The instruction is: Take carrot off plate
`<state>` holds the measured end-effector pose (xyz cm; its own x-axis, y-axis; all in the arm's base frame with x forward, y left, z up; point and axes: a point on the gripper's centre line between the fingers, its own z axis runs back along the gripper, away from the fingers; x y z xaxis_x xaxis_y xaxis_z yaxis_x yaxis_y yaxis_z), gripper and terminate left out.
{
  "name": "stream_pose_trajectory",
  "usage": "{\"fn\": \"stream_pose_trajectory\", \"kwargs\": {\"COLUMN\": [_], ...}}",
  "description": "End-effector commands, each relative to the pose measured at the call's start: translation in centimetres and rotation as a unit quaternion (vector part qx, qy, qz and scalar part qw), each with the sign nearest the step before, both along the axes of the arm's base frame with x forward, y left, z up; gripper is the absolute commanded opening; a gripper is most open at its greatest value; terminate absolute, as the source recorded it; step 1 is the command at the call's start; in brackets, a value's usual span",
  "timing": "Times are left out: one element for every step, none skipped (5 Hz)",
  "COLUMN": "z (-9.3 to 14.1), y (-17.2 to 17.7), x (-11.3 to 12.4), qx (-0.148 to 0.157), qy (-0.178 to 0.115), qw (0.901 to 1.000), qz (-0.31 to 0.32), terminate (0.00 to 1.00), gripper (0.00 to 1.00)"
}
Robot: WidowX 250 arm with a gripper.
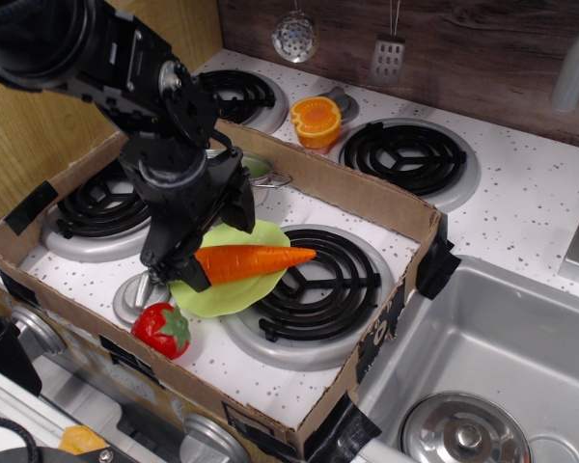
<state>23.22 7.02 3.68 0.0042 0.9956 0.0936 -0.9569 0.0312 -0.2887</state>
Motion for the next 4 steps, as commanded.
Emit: {"fn": "stream_pose_trajectory", "kwargs": {"z": [-1.2,-1.3,-0.5,0.7], "y": [0.4,0.7,0.9,1.2], "x": [1.2,1.2,1.3,1.8], "qx": [-0.011,-0.024,-0.002,0.010], "qy": [-0.029,-0.030,-0.021,-0.003], "qw": [0.9995,0.9992,0.9988,0.9975], "qz": [0.000,-0.010,-0.044,-0.070], "terminate": [0.00,0.00,0.00,0.00], "gripper": [1.00,0.00,0.00,0.00]}}
